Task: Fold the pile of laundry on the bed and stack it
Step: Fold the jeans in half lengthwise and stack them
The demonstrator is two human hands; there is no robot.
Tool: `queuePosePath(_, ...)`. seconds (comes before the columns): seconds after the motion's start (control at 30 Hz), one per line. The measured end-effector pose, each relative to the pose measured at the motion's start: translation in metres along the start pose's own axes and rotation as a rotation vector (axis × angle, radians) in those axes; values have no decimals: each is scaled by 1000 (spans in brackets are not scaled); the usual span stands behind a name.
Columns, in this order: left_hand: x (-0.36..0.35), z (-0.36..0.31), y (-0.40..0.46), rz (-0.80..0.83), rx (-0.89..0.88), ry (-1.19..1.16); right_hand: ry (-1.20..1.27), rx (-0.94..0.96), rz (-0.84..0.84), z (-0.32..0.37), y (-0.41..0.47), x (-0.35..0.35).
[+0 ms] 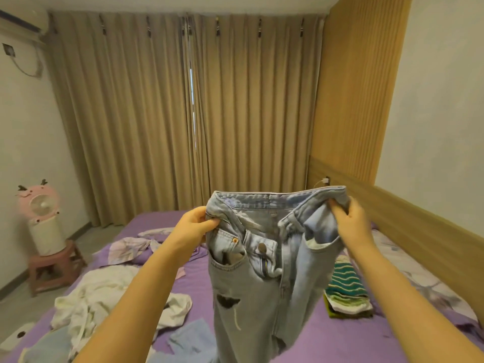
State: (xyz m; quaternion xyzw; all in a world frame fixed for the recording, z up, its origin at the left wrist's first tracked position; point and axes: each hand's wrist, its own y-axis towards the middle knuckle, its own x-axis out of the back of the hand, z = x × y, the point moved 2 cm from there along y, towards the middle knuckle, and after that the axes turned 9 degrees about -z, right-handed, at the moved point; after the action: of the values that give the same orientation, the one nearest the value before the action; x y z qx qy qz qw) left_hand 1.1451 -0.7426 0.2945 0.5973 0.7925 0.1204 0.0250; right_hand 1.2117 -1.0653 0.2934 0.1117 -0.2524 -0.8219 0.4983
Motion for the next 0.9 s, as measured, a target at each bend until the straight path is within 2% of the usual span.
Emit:
queuePosePath(0.1, -4, -31, 5, -90, -120, -4, -5, -29, -206, 24, 23, 26)
queuePosePath(0.17, -16, -63, 7, -120, -232, -28, -34, 22, -314, 53, 36, 43)
queuePosePath(0.27, -37, -113, 10, -164, -390, -84, -17, 121, -393, 94, 47, 65)
queuePosePath(0.4, -51, -161, 13, -229, -527, -109, 8, 154, -427, 124, 49, 83)
queuePosePath(0.63, -63, -195, 18, -345, -655, -145, 45, 158, -409, 133, 56, 92)
queuePosePath(0.73, -66, -196, 29, -386, -675, -113, 169, 110, -349, 130, 67, 96)
queuePosePath(0.83, -65, -168, 43, -424, -592, 8, 335, 54, -189, 105, 71, 96)
queuePosePath(0.9, -65, -126, 50, -408, -503, 114, 201, 26, -90, 63, 69, 90)
